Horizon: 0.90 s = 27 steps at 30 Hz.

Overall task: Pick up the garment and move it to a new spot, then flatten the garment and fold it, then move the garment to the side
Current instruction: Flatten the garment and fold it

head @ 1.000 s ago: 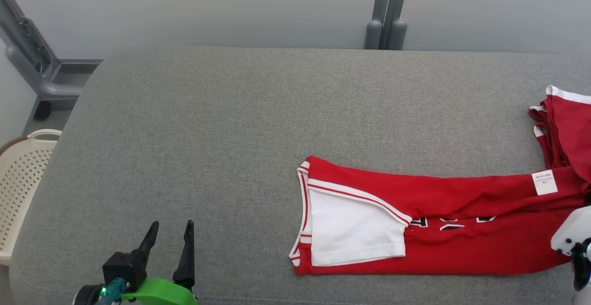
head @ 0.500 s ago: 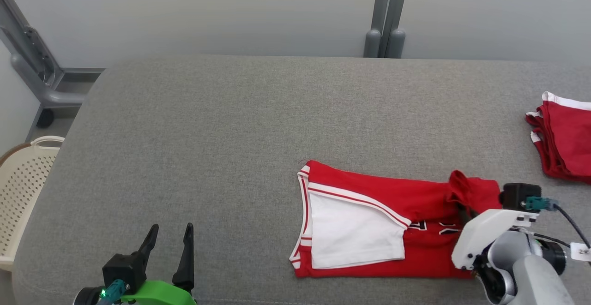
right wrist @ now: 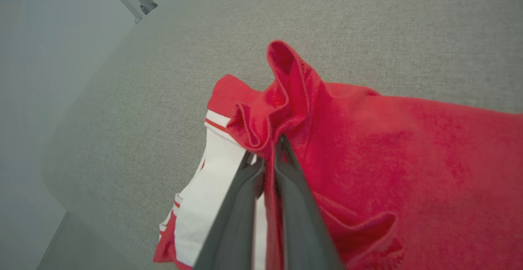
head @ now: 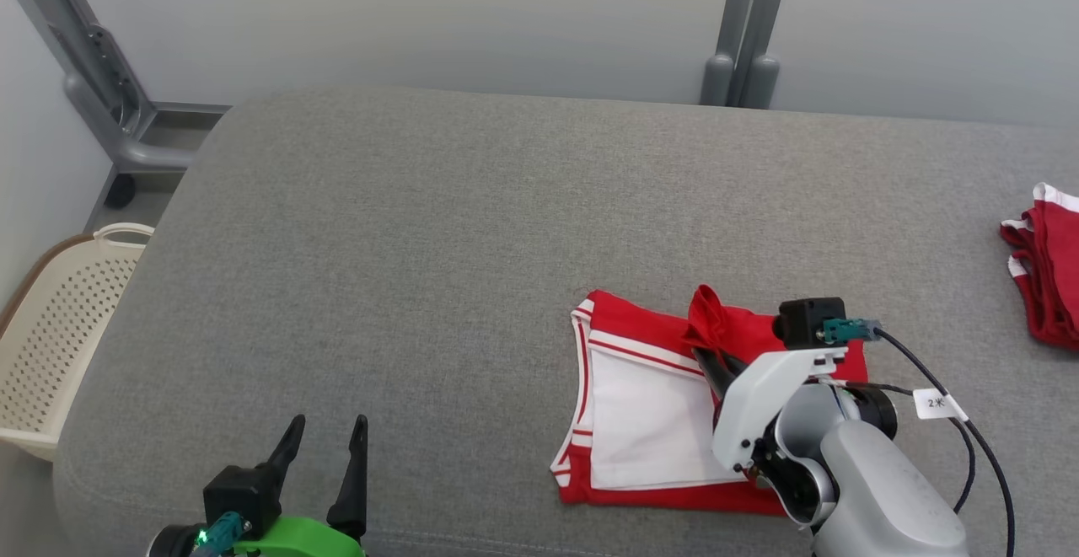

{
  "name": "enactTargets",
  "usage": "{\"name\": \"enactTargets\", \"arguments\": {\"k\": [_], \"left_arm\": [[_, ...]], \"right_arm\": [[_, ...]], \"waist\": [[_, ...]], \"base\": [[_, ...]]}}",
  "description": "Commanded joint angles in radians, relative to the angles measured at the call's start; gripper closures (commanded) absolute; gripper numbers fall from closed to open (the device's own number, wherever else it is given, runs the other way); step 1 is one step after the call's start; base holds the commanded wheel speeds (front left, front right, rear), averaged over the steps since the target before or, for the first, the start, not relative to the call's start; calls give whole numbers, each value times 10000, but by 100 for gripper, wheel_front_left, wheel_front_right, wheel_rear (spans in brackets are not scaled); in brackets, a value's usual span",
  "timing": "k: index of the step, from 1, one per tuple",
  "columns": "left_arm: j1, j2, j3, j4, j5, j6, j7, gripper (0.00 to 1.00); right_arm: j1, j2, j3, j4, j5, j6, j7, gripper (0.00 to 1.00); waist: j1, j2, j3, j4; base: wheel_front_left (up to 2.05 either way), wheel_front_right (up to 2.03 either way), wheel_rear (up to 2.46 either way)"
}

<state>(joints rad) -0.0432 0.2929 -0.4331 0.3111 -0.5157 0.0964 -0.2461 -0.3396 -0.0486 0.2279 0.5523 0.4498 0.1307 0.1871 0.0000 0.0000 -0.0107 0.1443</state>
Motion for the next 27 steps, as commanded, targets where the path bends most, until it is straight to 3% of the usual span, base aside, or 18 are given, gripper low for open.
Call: {"name": "enactTargets", "arguments": {"k": [1,13,26,27], "left_arm": [[-159,9,-27,26,8,-68,35,0],[-333,-36,-142,116,-14,-61,3,0],[-560,-170,-240,297,-23,-132,-46,0],[-579,-181,-244,322,-26,-134,-54,0]], "right_arm": [[-209,-37,154,187,204,-2,-101,100],[-1548,-36,1868,2237,1470,-2,-1006,100],[-2491,-34,3202,3503,2603,-2,-1519,100],[-2553,-34,3330,3554,2669,-2,-1576,54]], "waist": [[0,0,7,159],[0,0,202,695],[0,0,453,882],[0,0,456,887]], "base": [[0,0,0],[0,0,0],[0,0,0],[0,0,0]]}}
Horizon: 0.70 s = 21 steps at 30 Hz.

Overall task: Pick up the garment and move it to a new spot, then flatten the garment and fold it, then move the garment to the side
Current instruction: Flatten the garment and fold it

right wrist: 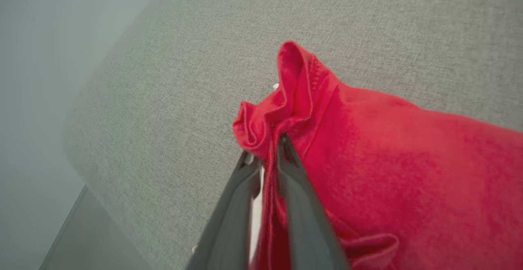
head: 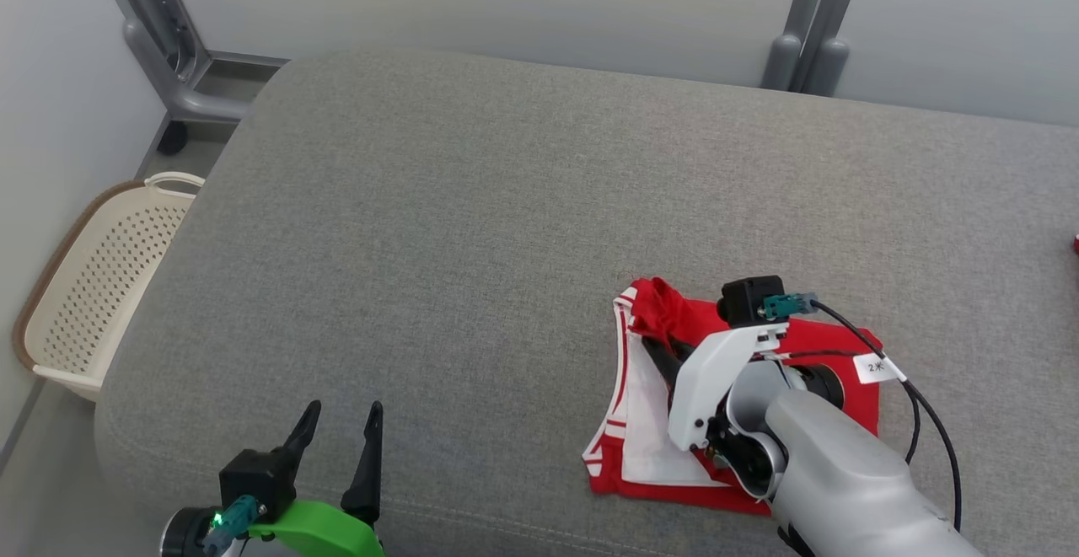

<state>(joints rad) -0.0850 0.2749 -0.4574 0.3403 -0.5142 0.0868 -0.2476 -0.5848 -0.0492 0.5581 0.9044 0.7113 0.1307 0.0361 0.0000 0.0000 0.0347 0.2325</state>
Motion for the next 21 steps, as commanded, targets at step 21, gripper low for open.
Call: {"name": "enactTargets", "arguments": {"k": [21], "left_arm": [[286,103,223,-41,-173,131,-134,0]], "right_arm": [[-1156,-144,-1343,2433,-1303,-2,-2512,13]], "waist": [[0,0,-452,-907]], "base": [[0,0,0]]}}
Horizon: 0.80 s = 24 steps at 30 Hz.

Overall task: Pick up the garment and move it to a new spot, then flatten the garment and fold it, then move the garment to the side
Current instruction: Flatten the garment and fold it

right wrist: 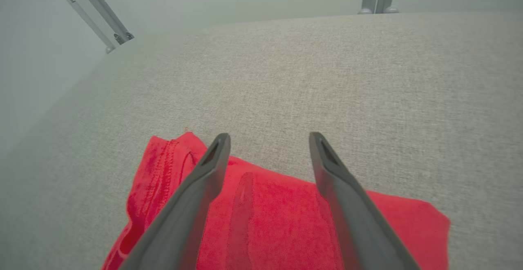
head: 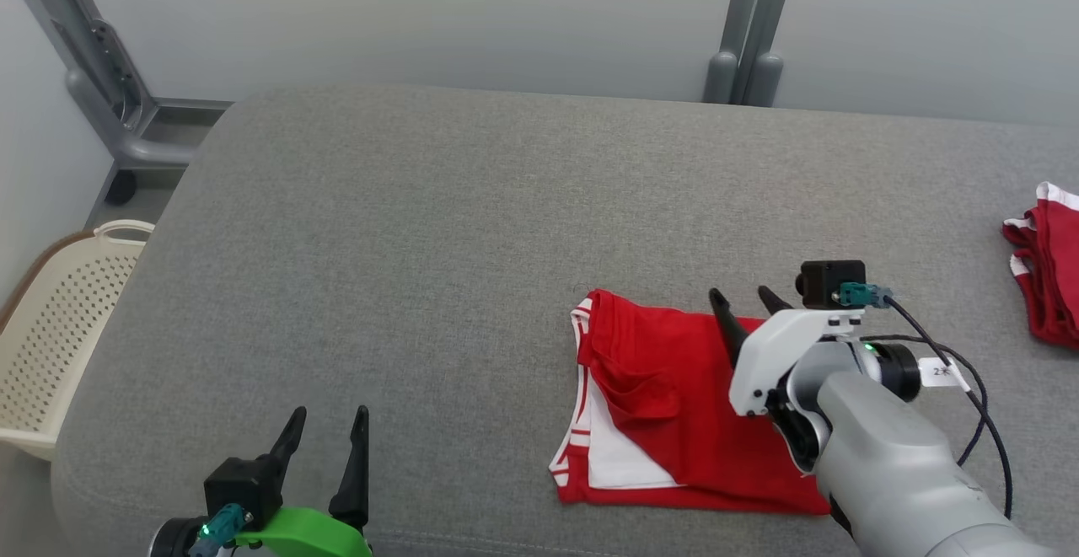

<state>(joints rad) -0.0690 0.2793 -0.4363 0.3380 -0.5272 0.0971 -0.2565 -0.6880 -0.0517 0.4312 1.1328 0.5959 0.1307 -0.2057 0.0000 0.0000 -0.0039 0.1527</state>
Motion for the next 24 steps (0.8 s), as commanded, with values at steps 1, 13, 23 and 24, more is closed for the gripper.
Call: {"name": "enactTargets", "arguments": {"k": [1,13,23,24], "left_arm": [[131,56,9,-30,-48,35,-46,0],[129,51,-104,-29,-70,13,-58,0],[81,79,-196,-58,-81,2,-36,0],[55,74,-193,-50,-87,8,-36,0]], "right_arm": [[-182,-136,-228,433,-368,-2,-176,38],[527,-19,-865,1472,-1863,-2,-496,100],[1613,2,609,-293,-1386,-4,252,100],[1695,4,765,-506,-1330,-4,365,100]], "waist": [[0,0,-79,-144],[0,0,-207,-147],[0,0,-87,215],[0,0,-63,252]], "base": [[0,0,0],[0,0,0],[0,0,0],[0,0,0]]}}
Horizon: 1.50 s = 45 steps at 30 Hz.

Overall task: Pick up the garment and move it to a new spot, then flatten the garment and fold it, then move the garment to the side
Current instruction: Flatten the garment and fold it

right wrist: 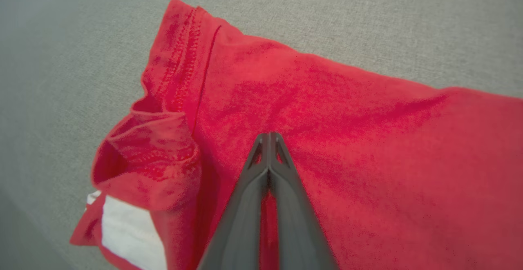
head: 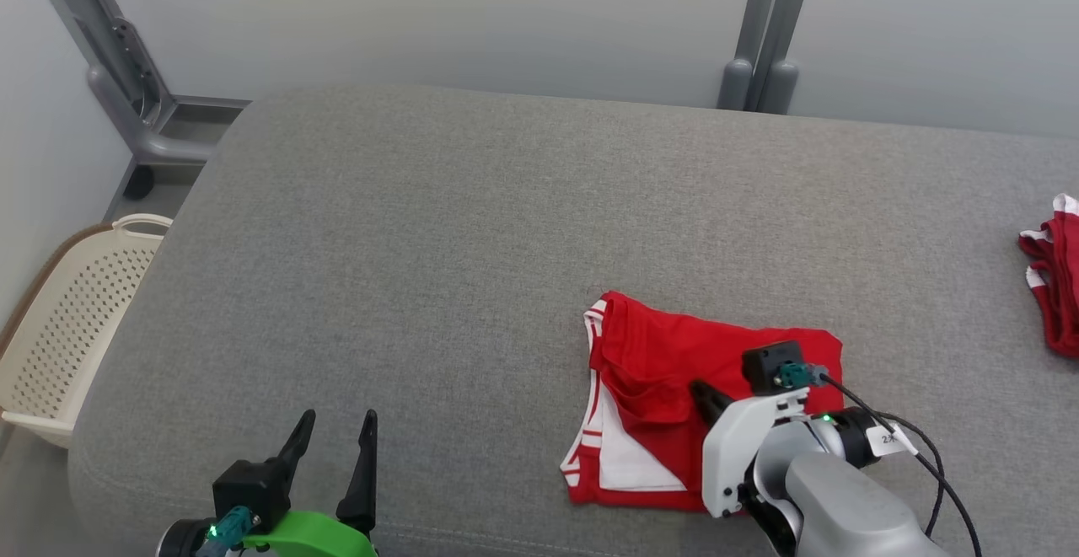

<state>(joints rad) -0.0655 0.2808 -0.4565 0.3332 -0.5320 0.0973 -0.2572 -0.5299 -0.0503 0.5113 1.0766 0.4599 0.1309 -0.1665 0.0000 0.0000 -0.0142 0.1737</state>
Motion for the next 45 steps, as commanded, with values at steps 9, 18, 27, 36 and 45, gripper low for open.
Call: {"name": "enactTargets", "arguments": {"k": [9,18,27,36,45], "left_arm": [[-72,67,13,36,-79,47,-41,0],[-104,57,-20,86,-116,61,-48,0],[-62,93,-24,99,-143,86,-60,0],[108,155,24,37,-176,158,-70,0],[132,193,-43,-103,-173,193,-68,0]], "right_arm": [[779,-20,1185,-1896,423,-6,915,100],[1489,-19,2232,-3418,601,-4,1856,100],[1549,-23,2295,-4441,589,-4,2157,100],[1279,-24,780,-4784,128,-4,2279,100],[1574,-13,-1712,-4913,-1248,-4,2696,100]], "waist": [[0,0,137,281],[0,0,80,362],[0,0,14,367],[0,0,-115,222],[0,0,-87,80]], "base": [[0,0,0],[0,0,0],[0,0,0],[0,0,0],[0,0,0]]}}
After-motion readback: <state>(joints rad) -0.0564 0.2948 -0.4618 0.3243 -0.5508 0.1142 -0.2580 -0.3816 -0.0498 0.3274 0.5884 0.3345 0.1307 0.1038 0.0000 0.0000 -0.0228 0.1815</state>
